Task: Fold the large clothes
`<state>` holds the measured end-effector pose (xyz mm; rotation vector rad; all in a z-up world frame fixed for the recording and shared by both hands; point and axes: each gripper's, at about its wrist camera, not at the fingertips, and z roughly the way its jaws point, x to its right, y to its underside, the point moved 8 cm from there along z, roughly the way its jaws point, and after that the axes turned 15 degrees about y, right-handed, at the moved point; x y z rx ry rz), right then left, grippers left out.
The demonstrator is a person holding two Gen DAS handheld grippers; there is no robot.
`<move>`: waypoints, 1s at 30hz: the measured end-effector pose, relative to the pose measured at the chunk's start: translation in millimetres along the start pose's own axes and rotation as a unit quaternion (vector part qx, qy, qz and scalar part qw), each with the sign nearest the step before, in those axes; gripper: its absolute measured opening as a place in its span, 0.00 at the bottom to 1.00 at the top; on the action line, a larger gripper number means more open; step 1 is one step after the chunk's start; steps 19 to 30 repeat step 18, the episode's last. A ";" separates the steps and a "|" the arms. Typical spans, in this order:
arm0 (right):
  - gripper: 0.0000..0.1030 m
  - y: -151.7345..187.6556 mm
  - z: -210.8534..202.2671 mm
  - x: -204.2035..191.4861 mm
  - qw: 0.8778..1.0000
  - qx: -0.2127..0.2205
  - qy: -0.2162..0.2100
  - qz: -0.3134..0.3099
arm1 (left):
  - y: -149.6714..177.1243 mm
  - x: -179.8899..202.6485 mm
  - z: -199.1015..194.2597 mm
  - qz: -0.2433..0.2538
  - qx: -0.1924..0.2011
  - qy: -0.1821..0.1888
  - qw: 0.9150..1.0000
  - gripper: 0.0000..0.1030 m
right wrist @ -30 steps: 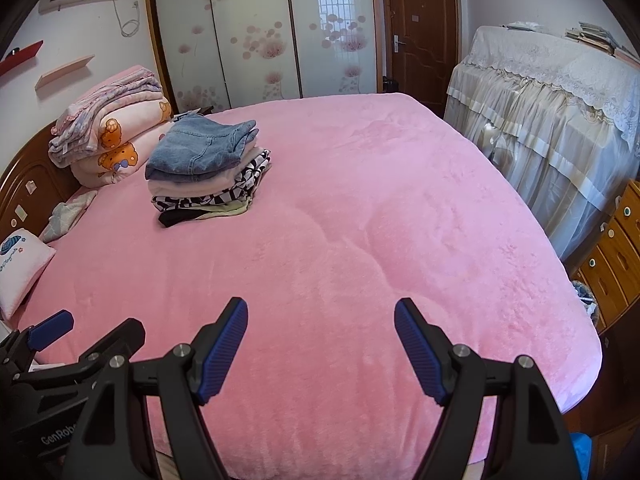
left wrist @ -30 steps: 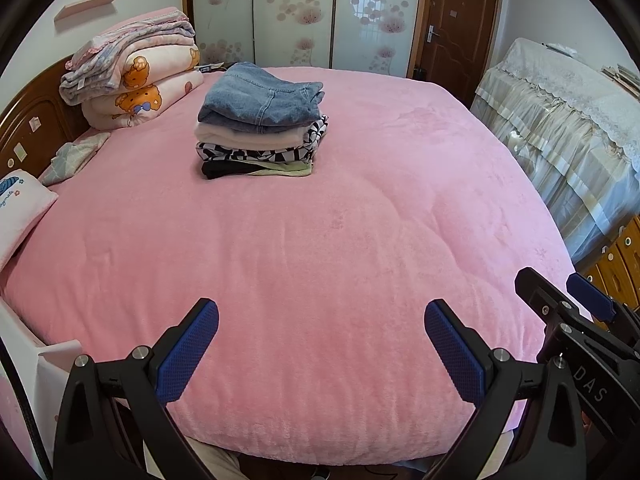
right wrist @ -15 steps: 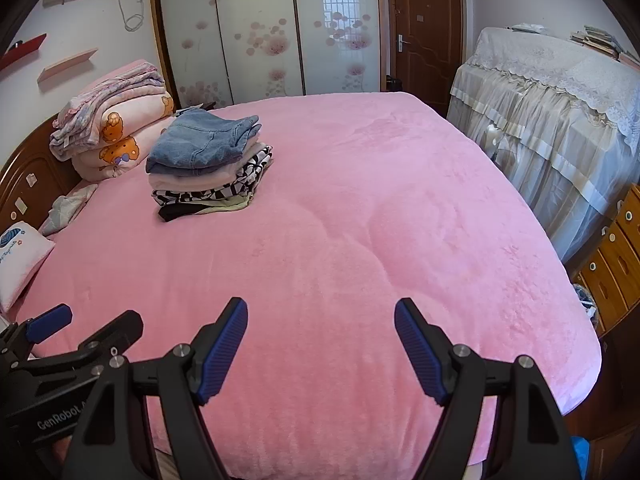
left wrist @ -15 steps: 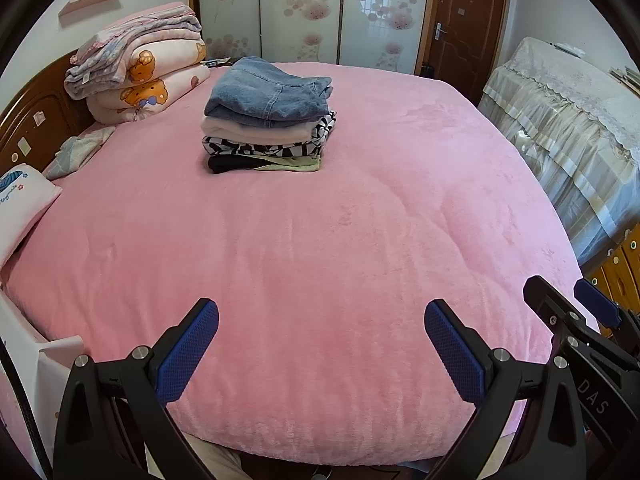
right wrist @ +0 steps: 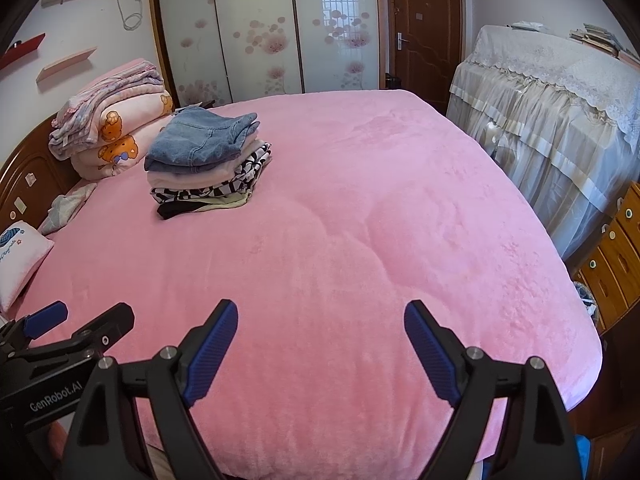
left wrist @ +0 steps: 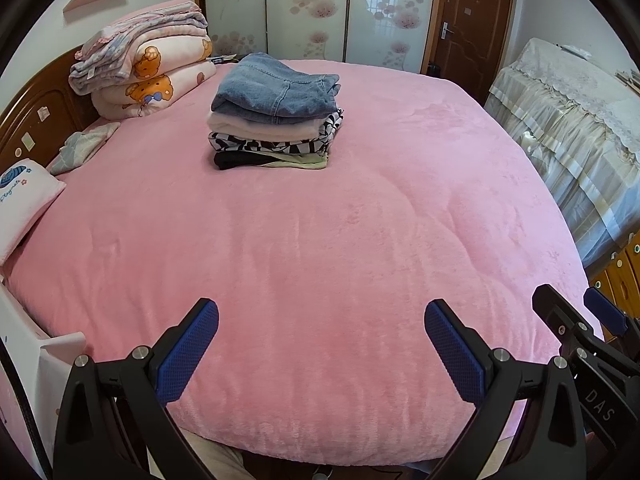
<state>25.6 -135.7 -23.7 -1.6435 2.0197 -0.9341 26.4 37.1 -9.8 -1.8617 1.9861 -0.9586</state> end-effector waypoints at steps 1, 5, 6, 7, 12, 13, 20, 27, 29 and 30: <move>0.84 0.1 0.7 0.9 1.000 0.000 0.000 0.000 | 0.5 -0.5 0.2 0.000 -0.001 0.000 1.000 0.99; 0.84 0.9 1.4 2.2 1.000 0.000 0.003 0.000 | 2.1 -1.5 1.2 -0.002 -0.002 -0.002 1.000 0.99; 0.84 0.9 1.2 2.2 1.000 0.000 0.003 0.000 | 2.6 -1.4 1.3 -0.002 -0.002 -0.004 1.000 0.99; 0.84 1.3 1.2 2.4 1.000 0.000 0.003 -0.001 | 3.0 -1.8 1.1 -0.003 -0.002 -0.004 1.000 0.99; 0.84 2.2 0.4 3.4 1.000 0.002 0.006 -0.001 | 4.2 -2.7 2.1 -0.006 -0.003 -0.002 1.000 0.99; 0.84 2.1 0.5 3.6 1.000 0.003 0.007 -0.002 | 4.8 -2.4 2.0 -0.007 -0.003 -0.002 1.000 0.99; 0.84 2.7 -0.1 3.8 1.000 0.002 0.007 -0.001 | 7.5 -3.4 2.8 -0.011 -0.009 0.001 1.000 0.99; 0.84 2.7 -0.1 3.8 1.000 0.002 0.007 -0.001 | 7.5 -3.4 2.8 -0.011 -0.009 0.001 1.000 0.99; 0.84 2.7 -0.1 3.8 1.000 0.002 0.007 -0.001 | 7.5 -3.4 2.8 -0.011 -0.009 0.001 1.000 0.99; 0.84 2.7 -0.1 3.8 1.000 0.002 0.007 -0.001 | 7.5 -3.4 2.8 -0.011 -0.009 0.001 1.000 0.99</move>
